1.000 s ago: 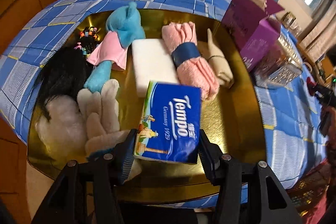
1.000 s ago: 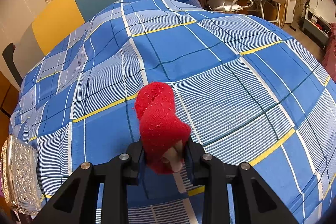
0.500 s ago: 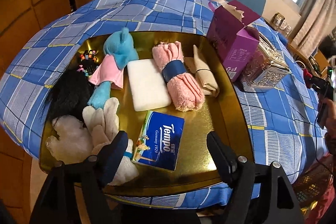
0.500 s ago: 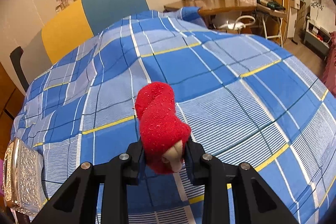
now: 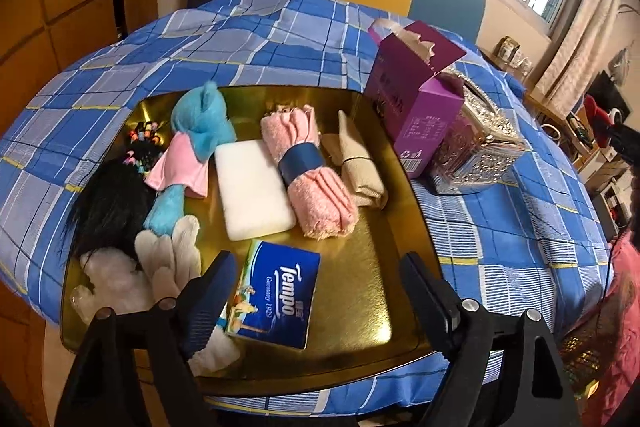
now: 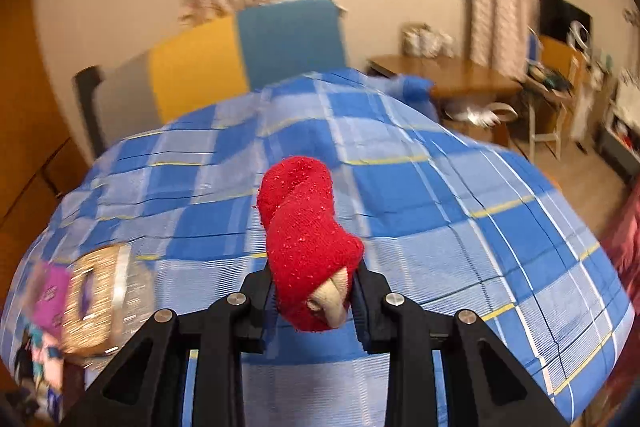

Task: Organize soft objects
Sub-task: 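Lower the red knit item into the gold tray and open the right tool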

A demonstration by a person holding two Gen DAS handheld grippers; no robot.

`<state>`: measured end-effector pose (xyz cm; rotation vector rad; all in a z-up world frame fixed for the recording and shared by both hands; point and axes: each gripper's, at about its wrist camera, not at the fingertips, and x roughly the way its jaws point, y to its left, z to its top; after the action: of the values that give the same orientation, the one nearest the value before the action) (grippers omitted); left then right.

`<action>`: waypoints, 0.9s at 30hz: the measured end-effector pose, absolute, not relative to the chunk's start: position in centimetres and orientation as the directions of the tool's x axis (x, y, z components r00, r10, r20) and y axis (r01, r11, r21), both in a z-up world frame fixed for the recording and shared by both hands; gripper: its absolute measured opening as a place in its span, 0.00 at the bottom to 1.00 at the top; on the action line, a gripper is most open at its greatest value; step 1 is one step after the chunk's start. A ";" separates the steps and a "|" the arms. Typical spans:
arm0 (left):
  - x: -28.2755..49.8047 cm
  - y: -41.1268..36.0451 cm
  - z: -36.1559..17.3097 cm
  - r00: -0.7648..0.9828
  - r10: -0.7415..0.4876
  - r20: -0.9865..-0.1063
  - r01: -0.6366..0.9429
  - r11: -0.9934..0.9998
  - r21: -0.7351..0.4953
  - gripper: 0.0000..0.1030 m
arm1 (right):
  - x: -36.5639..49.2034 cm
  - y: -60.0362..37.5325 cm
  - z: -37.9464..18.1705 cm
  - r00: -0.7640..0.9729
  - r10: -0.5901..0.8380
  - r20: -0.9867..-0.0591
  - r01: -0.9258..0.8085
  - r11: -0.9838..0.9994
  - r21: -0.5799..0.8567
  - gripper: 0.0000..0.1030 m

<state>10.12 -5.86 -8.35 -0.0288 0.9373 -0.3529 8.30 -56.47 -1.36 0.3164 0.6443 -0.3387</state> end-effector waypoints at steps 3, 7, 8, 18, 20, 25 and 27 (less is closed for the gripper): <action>10.1 -5.6 -8.1 0.557 -0.300 -0.774 0.280 0.946 -0.165 0.87 | 7.6 -52.0 0.4 0.773 -0.162 -0.614 0.329 0.929 0.168 0.29; 10.0 -4.9 -7.5 0.583 -0.283 -0.761 0.263 0.953 -0.153 0.90 | 7.0 -45.6 1.4 0.794 -0.062 -0.605 0.219 0.957 0.189 0.29; 10.0 -4.7 -7.4 0.591 -0.280 -0.756 0.257 0.954 -0.153 0.92 | 6.8 -44.5 1.4 0.795 -0.039 -0.605 0.199 0.960 0.199 0.29; 8.6 -1.8 -5.3 0.685 -0.218 -0.695 0.195 0.974 -0.114 1.00 | 5.8 -29.6 -2.2 0.690 0.252 -0.678 -0.054 0.953 0.299 0.29; 8.3 -1.4 -5.2 0.690 -0.194 -0.698 0.177 0.979 -0.097 1.00 | 5.6 -27.3 -3.4 0.658 0.293 -0.694 -0.081 0.943 0.322 0.29; 7.6 -0.9 -5.3 0.699 -0.143 -0.701 0.144 0.988 -0.058 1.00 | 5.9 -22.2 -6.6 0.585 0.346 -0.733 -0.099 0.928 0.358 0.29; 7.3 -0.6 -5.4 0.701 -0.133 -0.701 0.136 0.989 -0.051 1.00 | 6.1 -20.6 -7.7 0.569 0.353 -0.743 -0.097 0.926 0.365 0.29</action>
<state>7.33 -0.64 -5.39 0.0048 0.7796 -0.1500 6.14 -20.60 -7.67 0.2995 0.9312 0.2685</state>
